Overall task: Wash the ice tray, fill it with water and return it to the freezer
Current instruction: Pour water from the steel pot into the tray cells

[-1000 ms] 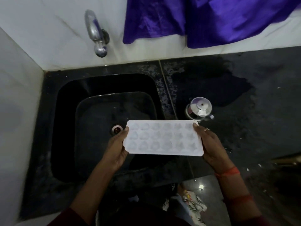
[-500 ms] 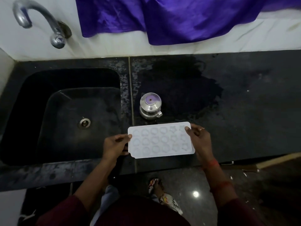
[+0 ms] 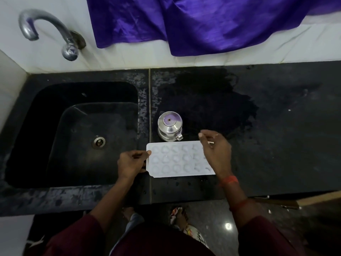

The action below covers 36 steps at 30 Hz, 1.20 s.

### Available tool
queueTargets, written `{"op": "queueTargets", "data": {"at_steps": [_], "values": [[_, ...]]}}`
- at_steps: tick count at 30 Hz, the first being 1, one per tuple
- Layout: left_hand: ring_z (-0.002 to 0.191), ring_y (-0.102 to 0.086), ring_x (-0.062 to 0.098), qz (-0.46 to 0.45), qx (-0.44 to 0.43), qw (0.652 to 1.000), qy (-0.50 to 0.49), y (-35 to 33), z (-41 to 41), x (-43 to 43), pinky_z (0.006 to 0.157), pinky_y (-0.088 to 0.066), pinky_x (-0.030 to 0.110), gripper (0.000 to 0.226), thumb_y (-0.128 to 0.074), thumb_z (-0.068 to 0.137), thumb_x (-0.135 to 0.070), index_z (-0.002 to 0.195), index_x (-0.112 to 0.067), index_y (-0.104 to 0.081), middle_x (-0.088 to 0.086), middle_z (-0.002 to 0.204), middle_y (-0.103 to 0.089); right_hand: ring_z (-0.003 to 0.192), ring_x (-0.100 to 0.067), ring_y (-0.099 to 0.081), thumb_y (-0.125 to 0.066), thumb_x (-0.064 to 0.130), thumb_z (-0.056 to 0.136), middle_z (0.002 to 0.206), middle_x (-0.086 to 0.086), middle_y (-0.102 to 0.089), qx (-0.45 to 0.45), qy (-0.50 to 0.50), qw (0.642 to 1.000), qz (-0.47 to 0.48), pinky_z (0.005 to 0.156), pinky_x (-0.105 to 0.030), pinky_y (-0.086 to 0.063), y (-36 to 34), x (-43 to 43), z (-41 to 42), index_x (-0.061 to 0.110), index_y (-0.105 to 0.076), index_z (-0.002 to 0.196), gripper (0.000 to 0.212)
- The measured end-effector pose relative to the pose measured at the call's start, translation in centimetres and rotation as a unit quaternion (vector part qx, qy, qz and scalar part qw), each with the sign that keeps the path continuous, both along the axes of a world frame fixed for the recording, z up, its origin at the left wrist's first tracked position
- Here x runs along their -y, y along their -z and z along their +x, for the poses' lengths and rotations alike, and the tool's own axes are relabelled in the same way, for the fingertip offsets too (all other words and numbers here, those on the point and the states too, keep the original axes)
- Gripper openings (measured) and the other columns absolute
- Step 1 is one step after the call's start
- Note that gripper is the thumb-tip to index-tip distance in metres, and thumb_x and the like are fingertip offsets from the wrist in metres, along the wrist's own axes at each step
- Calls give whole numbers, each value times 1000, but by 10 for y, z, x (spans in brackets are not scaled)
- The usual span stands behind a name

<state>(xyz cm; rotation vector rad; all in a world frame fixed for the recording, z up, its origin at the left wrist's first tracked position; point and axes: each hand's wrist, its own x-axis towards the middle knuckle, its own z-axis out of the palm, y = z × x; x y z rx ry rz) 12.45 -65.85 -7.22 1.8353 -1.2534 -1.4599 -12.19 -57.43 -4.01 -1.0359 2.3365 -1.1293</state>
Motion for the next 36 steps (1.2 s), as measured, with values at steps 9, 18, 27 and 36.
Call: {"op": "queueTargets", "data": {"at_steps": [9, 18, 27, 36], "values": [[73, -76, 24, 63, -57, 996, 22, 2, 8, 1, 57, -60, 33, 16, -81, 83, -21, 95, -12, -75, 8, 84, -78, 70, -10, -62, -57, 45, 96, 71, 7, -67, 68, -118, 990, 46, 67, -27, -43, -2, 45, 39, 16, -77, 83, 37], [70, -74, 20, 89, -98, 991, 21, 4, 10, 1, 54, -58, 30, 18, -77, 87, -16, 101, -6, -73, 11, 87, -77, 79, -16, -74, -62, 54, 87, 79, 1, -75, 203, -64, 977, -4, 84, -49, -58, 4, 39, 29, 26, -75, 77, 33], [79, -75, 26, 86, -101, 991, 21, 3, 11, 0, 64, -64, 38, 22, -76, 87, -15, 105, -4, -71, 14, 94, -77, 86, -14, -74, -67, 39, 92, 85, -3, -76, 218, -31, 974, -60, 89, -47, -58, -32, 5, 2, 14, -77, 82, 29], [66, -73, 16, 88, -103, 991, 19, 4, 12, 2, 55, -61, 31, 9, -71, 91, -9, 100, -6, -71, 11, 90, -75, 77, -5, -72, -65, 39, 92, 77, 5, -76, 64, -29, 997, -7, 74, -23, -55, -81, -68, -43, 19, -77, 83, 26]]}}
